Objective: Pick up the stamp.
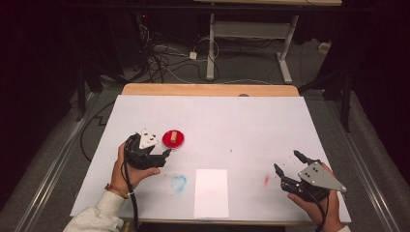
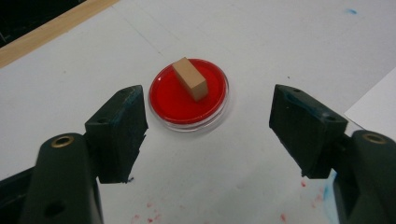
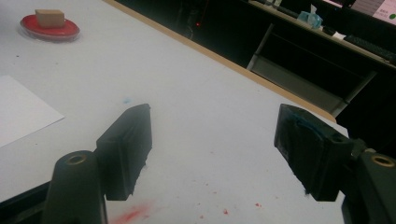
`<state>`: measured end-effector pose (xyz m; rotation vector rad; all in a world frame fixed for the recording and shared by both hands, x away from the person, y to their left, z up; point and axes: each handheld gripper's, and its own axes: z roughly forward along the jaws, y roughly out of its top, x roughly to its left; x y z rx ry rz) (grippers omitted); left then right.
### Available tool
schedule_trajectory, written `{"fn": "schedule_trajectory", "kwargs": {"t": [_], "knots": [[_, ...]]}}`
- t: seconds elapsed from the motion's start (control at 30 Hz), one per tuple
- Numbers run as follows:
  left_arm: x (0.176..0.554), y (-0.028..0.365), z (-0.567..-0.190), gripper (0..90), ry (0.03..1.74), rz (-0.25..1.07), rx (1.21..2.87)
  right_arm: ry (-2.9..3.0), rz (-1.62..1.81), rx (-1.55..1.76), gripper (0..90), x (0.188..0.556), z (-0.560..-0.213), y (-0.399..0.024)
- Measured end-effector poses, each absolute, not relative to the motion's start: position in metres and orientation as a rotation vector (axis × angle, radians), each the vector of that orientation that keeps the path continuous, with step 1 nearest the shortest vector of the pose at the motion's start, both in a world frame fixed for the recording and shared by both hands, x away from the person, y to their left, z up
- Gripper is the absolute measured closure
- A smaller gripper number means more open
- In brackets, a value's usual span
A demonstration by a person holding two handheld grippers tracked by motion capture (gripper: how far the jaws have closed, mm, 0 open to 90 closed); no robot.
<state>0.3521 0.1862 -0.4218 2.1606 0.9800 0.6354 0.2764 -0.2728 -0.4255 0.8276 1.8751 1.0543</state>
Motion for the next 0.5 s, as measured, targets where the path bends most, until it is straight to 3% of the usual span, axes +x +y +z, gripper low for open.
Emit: {"fn": "schedule_trajectory", "kwargs": {"t": [0.3,0.5], "knots": [[0.384,0.172,-0.430,34.9,1.030,0.578,2.194,1.875,1.014,0.818,28.8,0.278,-0.428,-0.273],[0.403,0.163,-0.434,34.9,1.086,0.528,2.158,1.879,0.993,0.805,29.1,0.279,-0.431,-0.271]]}}
